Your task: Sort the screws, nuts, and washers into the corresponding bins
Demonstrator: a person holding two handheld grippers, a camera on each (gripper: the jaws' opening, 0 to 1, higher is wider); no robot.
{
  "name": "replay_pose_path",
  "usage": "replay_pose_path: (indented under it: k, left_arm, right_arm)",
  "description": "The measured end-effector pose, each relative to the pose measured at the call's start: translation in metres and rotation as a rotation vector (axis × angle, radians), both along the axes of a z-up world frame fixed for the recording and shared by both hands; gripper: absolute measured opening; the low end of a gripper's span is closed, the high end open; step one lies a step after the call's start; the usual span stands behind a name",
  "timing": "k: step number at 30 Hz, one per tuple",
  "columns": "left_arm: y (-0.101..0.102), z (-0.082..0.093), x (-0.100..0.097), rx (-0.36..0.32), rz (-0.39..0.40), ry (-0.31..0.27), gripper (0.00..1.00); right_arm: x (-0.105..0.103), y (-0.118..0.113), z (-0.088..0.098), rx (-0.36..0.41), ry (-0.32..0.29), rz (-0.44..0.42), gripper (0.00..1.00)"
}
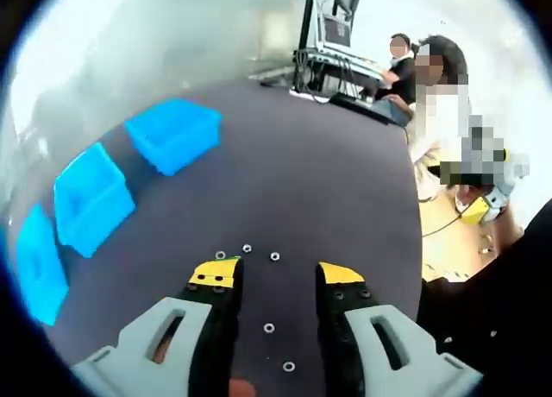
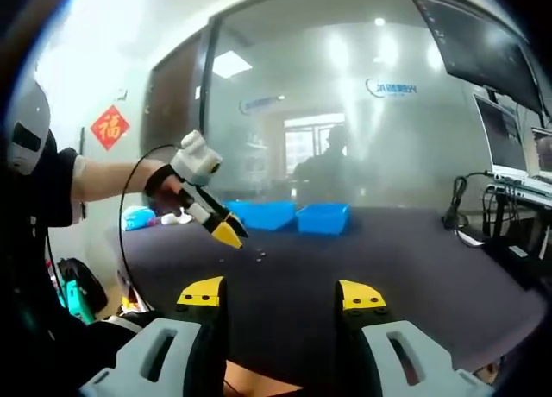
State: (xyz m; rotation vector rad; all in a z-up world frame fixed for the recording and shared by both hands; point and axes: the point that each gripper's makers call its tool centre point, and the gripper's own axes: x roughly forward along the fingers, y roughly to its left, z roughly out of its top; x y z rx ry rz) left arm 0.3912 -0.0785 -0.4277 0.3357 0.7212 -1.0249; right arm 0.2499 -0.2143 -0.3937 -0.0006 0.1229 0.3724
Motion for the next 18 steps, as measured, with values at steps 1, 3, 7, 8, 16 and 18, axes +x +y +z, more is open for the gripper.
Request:
replay_pose_path:
  k: [1,3,7,8,16,18]
  left_arm:
    - [-0.002,-0.002,0.001,0.008,-0.003,-0.001,0.3]
    - [-0.005,-0.007,0.002,0.018,-0.004,0.01,0.28]
    - [-0.007,-0.016,0.008,0.048,-0.012,0.018,0.27]
    - [-0.007,-0.019,0.008,0.058,-0.016,0.017,0.27]
    - [-0.011,-0.026,0.01,0.097,-0.04,-0.018,0.18]
    - [-0.011,-0.028,0.01,0.097,-0.04,-0.012,0.19]
  right_arm:
    - [0.0,-0.001,0.0,0.0,0.0,-0.001,0.45]
    - [-0.001,-0.002,0.0,0.005,-0.002,-0.005,0.45]
    - [-0.001,-0.003,0.0,0.008,-0.003,-0.008,0.45]
    - [-0.002,-0.003,0.0,0.007,-0.003,-0.008,0.45]
    - [-0.002,-0.006,0.001,0.011,-0.006,-0.014,0.45]
    - [-0.003,-0.006,0.001,0.011,-0.005,-0.013,0.45]
